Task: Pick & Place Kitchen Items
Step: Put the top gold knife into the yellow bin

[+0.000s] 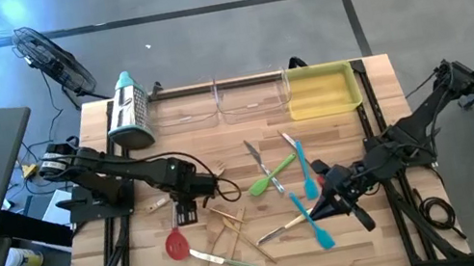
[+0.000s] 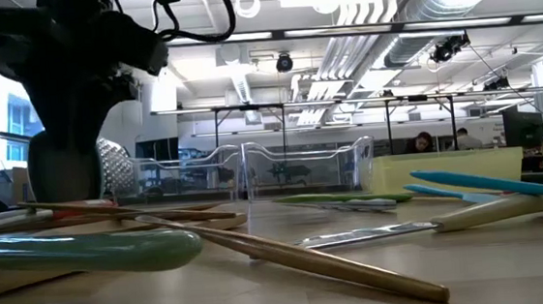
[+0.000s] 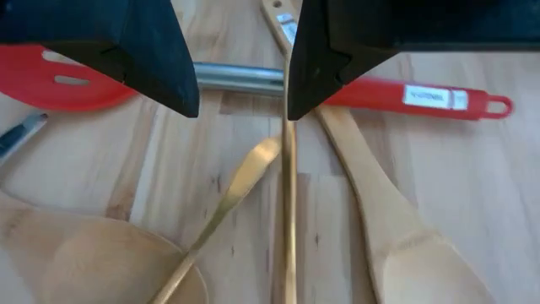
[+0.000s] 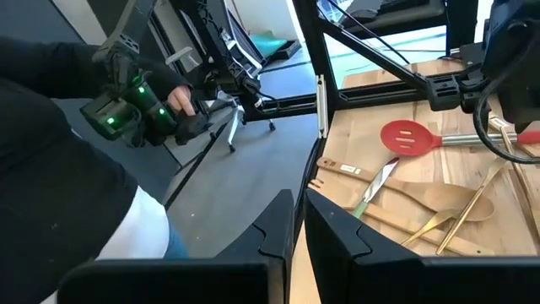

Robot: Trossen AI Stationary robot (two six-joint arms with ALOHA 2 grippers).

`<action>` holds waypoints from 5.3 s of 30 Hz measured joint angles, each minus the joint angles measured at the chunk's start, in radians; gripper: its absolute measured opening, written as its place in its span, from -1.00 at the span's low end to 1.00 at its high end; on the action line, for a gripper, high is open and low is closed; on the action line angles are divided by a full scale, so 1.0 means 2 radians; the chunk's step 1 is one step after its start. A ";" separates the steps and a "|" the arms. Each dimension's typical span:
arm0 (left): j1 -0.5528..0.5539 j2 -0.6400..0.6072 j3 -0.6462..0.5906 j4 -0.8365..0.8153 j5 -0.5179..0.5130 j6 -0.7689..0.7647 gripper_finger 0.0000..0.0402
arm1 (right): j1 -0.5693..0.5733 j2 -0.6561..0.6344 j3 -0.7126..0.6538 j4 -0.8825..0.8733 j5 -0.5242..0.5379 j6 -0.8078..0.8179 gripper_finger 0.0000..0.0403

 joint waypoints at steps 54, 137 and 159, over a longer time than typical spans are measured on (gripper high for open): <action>0.000 0.000 -0.151 0.148 -0.040 -0.022 -0.13 | -0.008 0.009 0.000 -0.023 0.026 0.000 -0.88; 0.447 0.014 0.362 -0.157 -0.089 0.420 -0.90 | -0.136 -0.075 0.000 -0.099 -0.012 -0.051 -0.98; 0.479 0.078 0.361 -0.136 -0.090 0.531 -0.90 | -0.142 -0.119 0.000 -0.154 0.052 -0.026 -0.99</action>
